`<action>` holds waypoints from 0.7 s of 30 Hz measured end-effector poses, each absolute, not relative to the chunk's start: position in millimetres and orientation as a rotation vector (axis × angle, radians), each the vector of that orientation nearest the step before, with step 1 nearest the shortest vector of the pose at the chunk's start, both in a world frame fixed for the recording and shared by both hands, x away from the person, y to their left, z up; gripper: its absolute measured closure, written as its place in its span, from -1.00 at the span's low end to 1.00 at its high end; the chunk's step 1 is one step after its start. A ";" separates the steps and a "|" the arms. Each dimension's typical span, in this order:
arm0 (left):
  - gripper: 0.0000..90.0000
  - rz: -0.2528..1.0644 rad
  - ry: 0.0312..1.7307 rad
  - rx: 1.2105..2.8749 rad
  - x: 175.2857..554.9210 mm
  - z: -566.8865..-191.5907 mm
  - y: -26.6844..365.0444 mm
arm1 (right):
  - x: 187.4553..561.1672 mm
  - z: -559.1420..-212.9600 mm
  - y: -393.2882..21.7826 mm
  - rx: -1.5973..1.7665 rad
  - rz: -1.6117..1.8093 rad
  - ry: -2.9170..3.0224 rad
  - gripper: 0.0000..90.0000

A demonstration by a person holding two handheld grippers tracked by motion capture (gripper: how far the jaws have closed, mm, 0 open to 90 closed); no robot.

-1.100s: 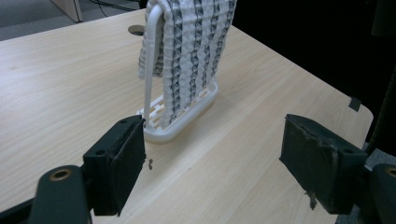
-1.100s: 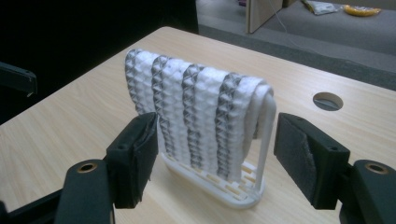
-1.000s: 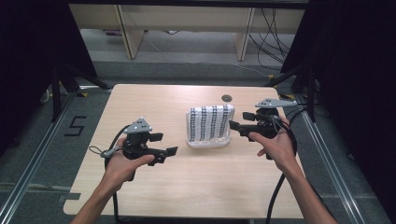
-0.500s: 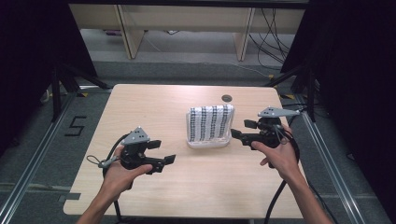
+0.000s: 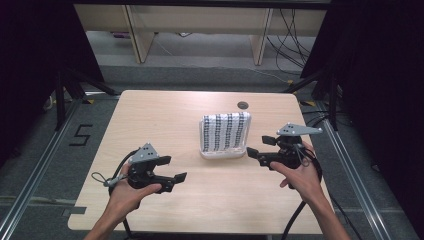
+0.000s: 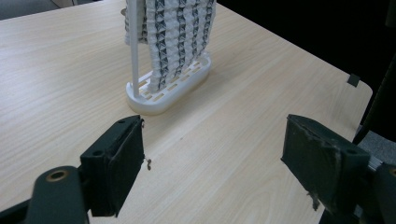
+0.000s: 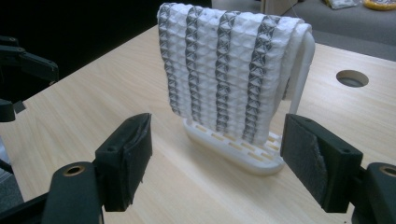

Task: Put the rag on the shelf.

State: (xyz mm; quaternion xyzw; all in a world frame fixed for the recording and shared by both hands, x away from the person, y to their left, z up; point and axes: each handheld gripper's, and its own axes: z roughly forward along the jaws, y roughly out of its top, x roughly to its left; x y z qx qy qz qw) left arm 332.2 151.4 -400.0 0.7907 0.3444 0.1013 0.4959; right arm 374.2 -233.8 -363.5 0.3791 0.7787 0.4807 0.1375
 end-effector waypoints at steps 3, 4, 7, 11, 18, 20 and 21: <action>-0.56 0.244 0.830 1.913 329.9 -402.3 152.2 | 367.8 -363.2 -234.2 1.118 1.384 2.262 -0.42; -0.56 0.246 0.840 1.917 328.8 -402.5 152.2 | 366.5 -363.5 -233.9 1.118 1.388 2.258 -0.42; -0.56 0.243 0.837 1.915 327.1 -405.9 152.8 | 363.4 -365.9 -233.9 1.083 1.404 2.258 -0.42; -0.56 0.235 0.838 1.922 324.6 -409.9 152.8 | 355.8 -369.0 -231.3 1.103 1.427 2.250 -0.42; -0.55 0.225 0.843 1.917 319.7 -420.9 152.5 | 347.7 -376.1 -230.3 1.065 1.411 2.265 -0.42; -0.55 0.221 0.852 1.932 317.6 -423.6 153.9 | 344.0 -377.9 -229.3 1.092 1.407 2.286 -0.42; -0.55 0.217 0.858 1.941 316.6 -424.2 154.8 | 342.3 -381.5 -228.4 1.083 1.410 2.279 -0.42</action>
